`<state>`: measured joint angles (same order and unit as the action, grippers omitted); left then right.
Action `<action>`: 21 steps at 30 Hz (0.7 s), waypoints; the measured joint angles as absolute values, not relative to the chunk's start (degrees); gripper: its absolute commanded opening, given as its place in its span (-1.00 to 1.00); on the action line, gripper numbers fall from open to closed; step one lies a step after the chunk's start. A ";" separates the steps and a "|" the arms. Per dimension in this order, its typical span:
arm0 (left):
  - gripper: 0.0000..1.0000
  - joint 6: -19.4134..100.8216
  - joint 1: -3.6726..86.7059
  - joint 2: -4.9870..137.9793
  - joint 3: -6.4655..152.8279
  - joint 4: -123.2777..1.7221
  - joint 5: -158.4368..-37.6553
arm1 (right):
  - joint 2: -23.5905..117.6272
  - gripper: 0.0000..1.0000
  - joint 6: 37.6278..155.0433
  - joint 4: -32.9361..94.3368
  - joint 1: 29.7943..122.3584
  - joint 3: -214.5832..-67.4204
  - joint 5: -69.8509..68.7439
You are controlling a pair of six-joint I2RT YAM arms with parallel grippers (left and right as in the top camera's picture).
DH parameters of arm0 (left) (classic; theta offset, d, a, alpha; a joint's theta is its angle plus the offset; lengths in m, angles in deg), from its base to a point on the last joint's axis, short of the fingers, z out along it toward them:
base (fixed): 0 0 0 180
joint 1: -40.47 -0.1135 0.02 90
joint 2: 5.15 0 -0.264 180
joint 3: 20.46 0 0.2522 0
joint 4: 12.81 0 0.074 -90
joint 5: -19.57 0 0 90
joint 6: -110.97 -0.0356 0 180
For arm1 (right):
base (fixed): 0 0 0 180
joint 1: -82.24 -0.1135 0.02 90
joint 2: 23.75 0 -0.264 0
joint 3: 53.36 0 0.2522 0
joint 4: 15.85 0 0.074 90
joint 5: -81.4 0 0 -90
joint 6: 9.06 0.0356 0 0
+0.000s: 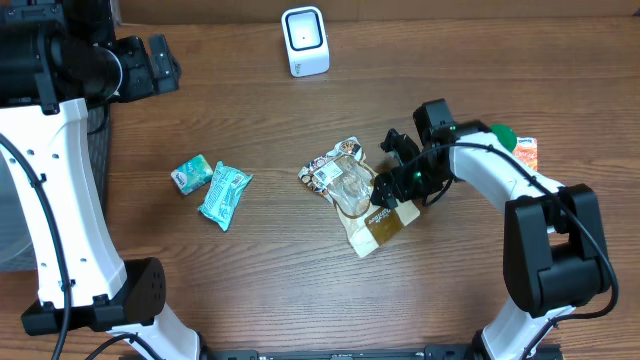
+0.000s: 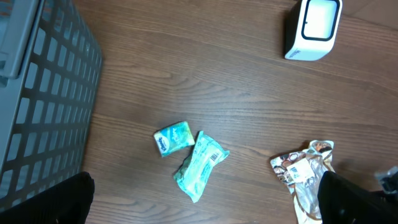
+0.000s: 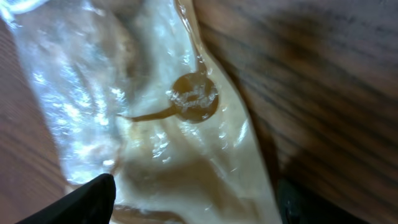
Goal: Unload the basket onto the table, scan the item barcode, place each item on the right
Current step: 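Grasp the beige pouch's right edge with the right gripper and lift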
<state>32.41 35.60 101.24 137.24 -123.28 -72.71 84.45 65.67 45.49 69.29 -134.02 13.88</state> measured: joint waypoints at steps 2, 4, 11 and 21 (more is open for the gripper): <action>0.99 32.41 35.60 101.24 137.24 -123.28 -72.71 | 84.32 0.56 65.71 43.65 69.31 -132.71 13.99; 0.99 32.41 35.60 101.24 137.24 -123.26 -72.71 | 84.08 0.48 65.78 41.71 69.36 -131.88 14.34; 0.99 32.41 35.60 101.24 137.24 -123.28 -72.71 | 82.44 0.20 68.40 38.08 67.96 -128.69 12.64; 0.99 32.41 35.60 101.24 137.24 -123.28 -72.71 | 81.89 -0.36 75.22 35.26 65.33 -126.67 12.97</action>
